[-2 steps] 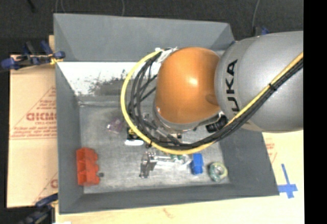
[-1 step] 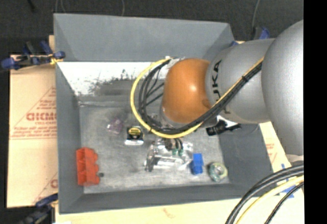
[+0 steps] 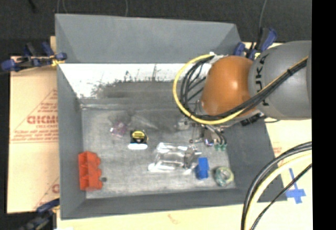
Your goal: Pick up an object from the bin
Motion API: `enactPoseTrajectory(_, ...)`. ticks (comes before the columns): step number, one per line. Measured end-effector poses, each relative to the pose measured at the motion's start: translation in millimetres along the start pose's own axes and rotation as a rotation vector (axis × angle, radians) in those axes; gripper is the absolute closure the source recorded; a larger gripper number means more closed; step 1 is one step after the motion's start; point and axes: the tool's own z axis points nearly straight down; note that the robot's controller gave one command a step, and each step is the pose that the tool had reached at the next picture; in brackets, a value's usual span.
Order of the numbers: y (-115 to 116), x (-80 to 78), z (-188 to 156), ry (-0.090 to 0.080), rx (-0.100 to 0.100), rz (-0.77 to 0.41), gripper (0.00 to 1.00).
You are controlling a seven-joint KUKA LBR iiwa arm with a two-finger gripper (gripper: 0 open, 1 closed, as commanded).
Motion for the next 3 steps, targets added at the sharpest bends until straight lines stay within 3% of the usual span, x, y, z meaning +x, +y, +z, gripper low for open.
enactPoseTrajectory(1,8.9,5.5,14.2,-0.009,0.001,0.045,0.0)
enactPoseTrajectory(2,8.7,11.0,15.3,0.017,0.0,0.047,1.0)
enactPoseTrajectory(3,-1.3,7.0,-124.1,-0.003,-0.001,-0.141,1.0)
